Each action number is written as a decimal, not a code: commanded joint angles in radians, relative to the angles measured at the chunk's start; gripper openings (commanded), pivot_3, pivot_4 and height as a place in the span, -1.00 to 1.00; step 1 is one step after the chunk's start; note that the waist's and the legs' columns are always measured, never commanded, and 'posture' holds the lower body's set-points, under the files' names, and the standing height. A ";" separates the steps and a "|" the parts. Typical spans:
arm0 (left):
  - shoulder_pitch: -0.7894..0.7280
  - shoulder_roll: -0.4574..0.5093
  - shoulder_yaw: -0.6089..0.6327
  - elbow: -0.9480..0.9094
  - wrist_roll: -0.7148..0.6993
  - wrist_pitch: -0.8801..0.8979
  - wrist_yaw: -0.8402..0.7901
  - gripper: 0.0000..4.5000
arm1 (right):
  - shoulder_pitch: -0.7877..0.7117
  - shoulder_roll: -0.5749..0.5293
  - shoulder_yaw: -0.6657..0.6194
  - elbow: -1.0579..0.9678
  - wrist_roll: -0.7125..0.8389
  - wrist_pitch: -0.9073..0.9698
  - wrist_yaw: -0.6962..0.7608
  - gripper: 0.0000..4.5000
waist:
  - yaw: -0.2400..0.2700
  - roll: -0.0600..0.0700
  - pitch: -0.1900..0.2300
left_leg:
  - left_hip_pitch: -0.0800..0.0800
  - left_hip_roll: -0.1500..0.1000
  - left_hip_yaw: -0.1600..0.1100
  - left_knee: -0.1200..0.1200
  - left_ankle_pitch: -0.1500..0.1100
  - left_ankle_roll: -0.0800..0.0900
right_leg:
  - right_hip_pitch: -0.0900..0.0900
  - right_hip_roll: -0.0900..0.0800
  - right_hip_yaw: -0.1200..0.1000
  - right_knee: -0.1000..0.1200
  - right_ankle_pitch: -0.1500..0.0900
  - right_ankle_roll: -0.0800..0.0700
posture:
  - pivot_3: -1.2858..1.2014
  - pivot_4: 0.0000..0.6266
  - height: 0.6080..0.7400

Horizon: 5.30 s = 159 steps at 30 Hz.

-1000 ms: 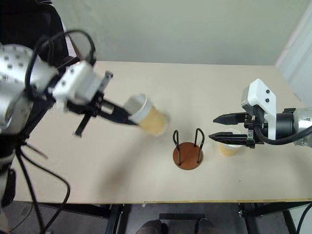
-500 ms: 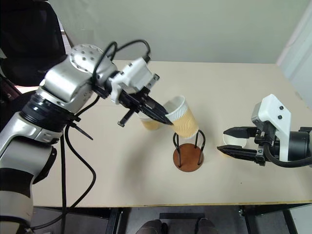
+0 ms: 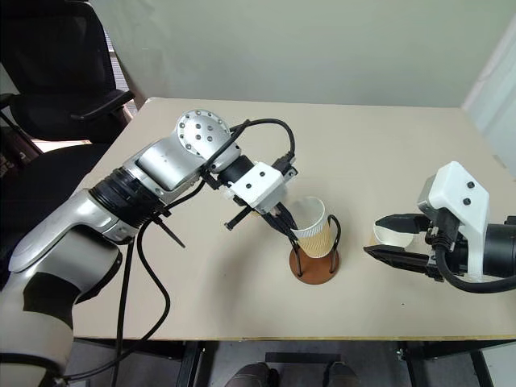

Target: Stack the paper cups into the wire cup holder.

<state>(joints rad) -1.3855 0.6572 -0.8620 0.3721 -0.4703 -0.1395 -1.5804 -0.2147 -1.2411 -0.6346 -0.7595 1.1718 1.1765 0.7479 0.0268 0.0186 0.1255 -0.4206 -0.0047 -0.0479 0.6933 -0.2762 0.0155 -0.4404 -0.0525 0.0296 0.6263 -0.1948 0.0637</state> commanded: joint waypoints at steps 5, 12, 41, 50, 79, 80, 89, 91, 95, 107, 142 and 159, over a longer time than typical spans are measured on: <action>0.011 -0.106 0.182 0.059 0.081 0.011 -0.031 0.14 | 0.006 -0.034 0.007 0.020 -0.060 -0.075 0.031 0.10 | 0.002 0.000 0.000 | -0.001 0.000 0.000 0.004 -0.001 0.002 | 0.001 0.000 0.000 0.000 0.001 0.002 | 0.03 -0.52 1.00; 0.037 -0.121 0.400 -0.015 0.013 0.204 -0.019 0.88 | 0.020 -0.074 0.115 0.057 -0.201 -0.169 0.091 0.10 | 0.001 0.001 0.000 | 0.000 0.000 0.001 0.005 -0.001 0.002 | 0.002 0.000 0.000 0.000 0.001 0.002 | 0.03 -0.52 1.00; 0.371 0.122 0.624 -0.251 0.173 0.335 0.063 0.90 | -0.288 -0.050 0.826 0.464 -0.885 -0.577 0.429 0.96 | -0.007 0.003 -0.002 | 0.002 0.000 0.000 0.006 -0.001 0.003 | 0.002 0.000 0.000 0.001 0.002 0.002 | 0.03 -0.52 1.00; 0.393 0.136 0.640 -0.261 0.184 0.339 0.069 0.90 | -0.292 0.017 0.875 0.501 -1.012 -0.643 0.456 -0.24 | -0.007 0.003 -0.002 | 0.001 0.000 0.000 0.006 -0.001 0.003 | 0.002 0.000 0.000 0.001 0.002 0.001 | 0.03 -0.52 1.00; 0.380 0.233 0.781 -0.218 0.081 0.535 0.014 0.90 | -0.928 0.093 0.947 0.309 -0.827 -0.471 0.811 -0.98 | -0.020 0.002 -0.002 | 0.001 0.001 -0.003 0.004 -0.001 0.002 | 0.000 0.001 -0.001 0.001 -0.001 -0.006 | 0.03 -0.52 1.00; 0.383 0.235 0.783 -0.223 0.079 0.537 0.014 0.90 | -0.928 0.102 0.961 0.313 -0.840 -0.483 0.815 -0.98 | -0.020 0.002 -0.001 | 0.001 0.001 -0.003 0.004 -0.001 0.002 | 0.000 0.001 -0.001 0.001 -0.001 -0.007 | 0.03 -0.52 1.00; 0.398 0.242 0.784 -0.246 0.083 0.545 0.026 0.90 | -0.922 0.189 1.034 0.366 -0.941 -0.568 0.827 -0.98 | -0.022 0.002 -0.001 | 0.001 0.001 -0.003 0.003 -0.001 0.002 | 0.000 0.001 -0.001 0.001 -0.002 -0.007 | 0.03 -0.52 1.00; 0.402 0.243 0.784 -0.253 0.082 0.547 0.028 0.90 | -0.918 0.207 1.045 0.368 -0.957 -0.577 0.829 -0.98 | -0.022 0.002 -0.001 | 0.001 0.001 -0.003 0.004 0.000 0.001 | 0.000 0.001 -0.001 0.002 -0.002 -0.007 | 0.03 -0.52 1.00; 0.408 0.249 0.785 -0.263 0.082 0.549 0.029 0.90 | -0.898 0.225 1.049 0.352 -0.960 -0.569 0.833 -0.98 | -0.022 0.002 -0.001 | 0.001 0.001 -0.003 0.004 0.000 0.001 | 0.000 0.001 -0.001 0.002 -0.002 -0.007 | 0.03 -0.52 1.00; 0.436 0.254 0.787 -0.287 0.087 0.541 0.045 0.90 | -0.877 0.253 1.027 0.368 -0.993 -0.568 0.812 -0.29 | -0.023 0.002 -0.001 | 0.001 0.001 -0.003 0.003 0.000 0.001 | 0.000 0.001 -0.001 0.002 -0.002 -0.007 | 0.03 -0.52 1.00; 0.356 0.177 0.480 -0.252 0.760 0.316 0.383 0.90 | -0.787 0.115 0.626 0.416 -0.625 -0.232 0.600 0.80 | -0.020 0.002 -0.001 | 0.002 0.000 -0.003 -0.004 0.002 -0.002 | -0.003 0.000 -0.001 0.001 -0.003 -0.009 | 0.03 -0.52 1.00; 0.338 0.058 0.425 -0.020 0.842 0.238 0.396 0.90 | -0.767 0.084 0.617 0.413 -0.565 -0.220 0.547 0.80 | -0.018 0.002 -0.001 | 0.002 0.000 -0.003 -0.005 0.002 -0.002 | -0.003 0.000 -0.001 0.002 -0.002 -0.008 | 0.03 -0.52 1.00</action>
<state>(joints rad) -1.0064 0.7218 -0.4449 0.3402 0.3597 0.1213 -1.1970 -0.9713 -1.1408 0.0220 -0.3273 0.5904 0.9523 1.3072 0.0092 0.0206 0.1245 -0.4186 -0.0043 -0.0506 0.6891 -0.2744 0.0130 -0.4435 -0.0523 0.0284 0.6281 -0.1972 0.0553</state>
